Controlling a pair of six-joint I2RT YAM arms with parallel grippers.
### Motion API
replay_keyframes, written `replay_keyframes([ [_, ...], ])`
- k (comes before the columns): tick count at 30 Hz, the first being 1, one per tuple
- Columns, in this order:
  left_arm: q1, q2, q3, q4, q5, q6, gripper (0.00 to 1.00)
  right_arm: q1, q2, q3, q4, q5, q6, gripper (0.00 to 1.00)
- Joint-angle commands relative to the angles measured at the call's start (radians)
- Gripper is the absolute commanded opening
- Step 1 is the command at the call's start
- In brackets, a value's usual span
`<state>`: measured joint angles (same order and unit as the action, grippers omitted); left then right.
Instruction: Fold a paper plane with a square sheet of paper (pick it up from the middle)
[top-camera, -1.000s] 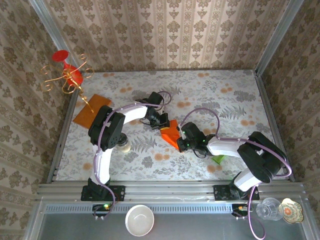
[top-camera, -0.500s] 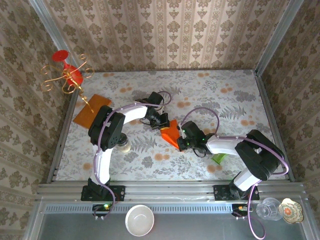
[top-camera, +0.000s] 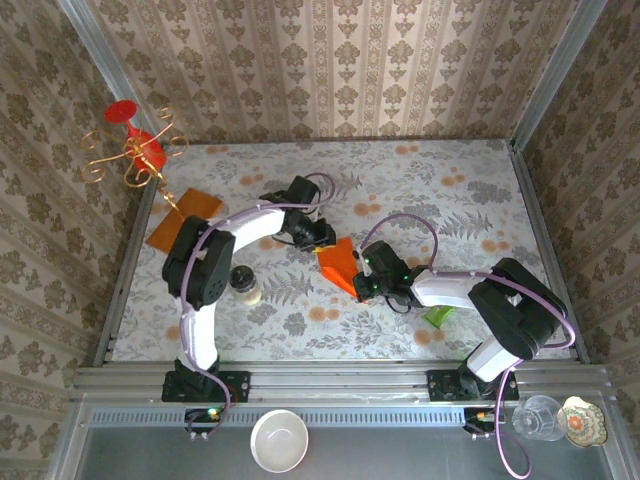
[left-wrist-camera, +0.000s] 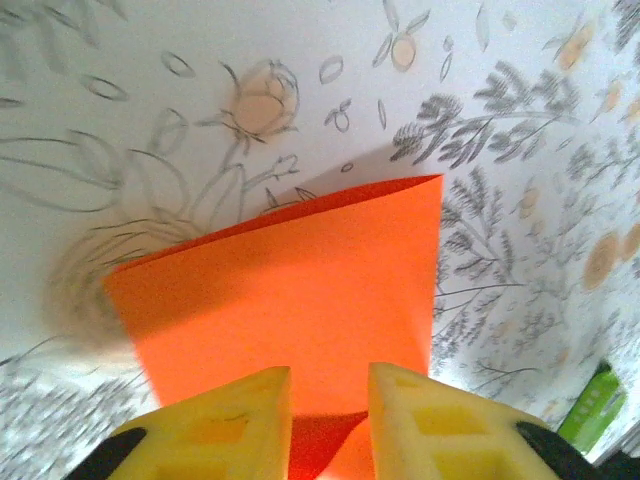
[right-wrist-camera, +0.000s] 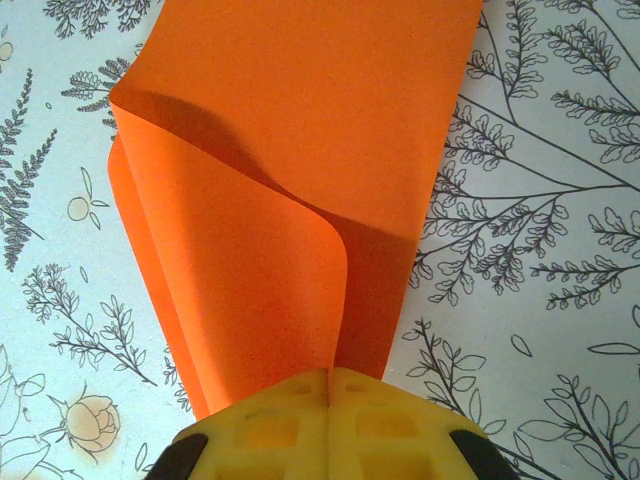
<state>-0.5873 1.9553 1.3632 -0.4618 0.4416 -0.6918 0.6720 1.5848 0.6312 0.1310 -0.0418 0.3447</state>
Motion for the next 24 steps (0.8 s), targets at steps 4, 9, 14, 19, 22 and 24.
replay_keyframes([
  [4, 0.011, -0.129, -0.102, 0.048, -0.049, -0.054, 0.31, -0.006, -0.011, 0.01, -0.048, -0.011, 0.004, 0.0],
  [9, -0.023, -0.189, -0.208, 0.151, 0.023, -0.13, 0.26, -0.008, -0.021, 0.01, -0.051, -0.016, 0.006, 0.0],
  [14, -0.069, -0.213, -0.283, 0.224, 0.058, -0.209, 0.2, -0.008, -0.016, 0.013, -0.05, -0.018, 0.006, 0.0],
  [19, -0.091, -0.191, -0.319, 0.277, 0.079, -0.259, 0.17, -0.008, -0.011, 0.013, -0.051, -0.018, 0.008, 0.0],
  [22, -0.109, -0.166, -0.3, 0.286, 0.091, -0.271, 0.17, -0.008, -0.01, 0.016, -0.054, -0.017, 0.006, 0.0],
  [24, -0.119, -0.154, -0.286, 0.28, 0.086, -0.274, 0.16, -0.008, -0.01, 0.018, -0.057, -0.015, 0.006, 0.0],
])
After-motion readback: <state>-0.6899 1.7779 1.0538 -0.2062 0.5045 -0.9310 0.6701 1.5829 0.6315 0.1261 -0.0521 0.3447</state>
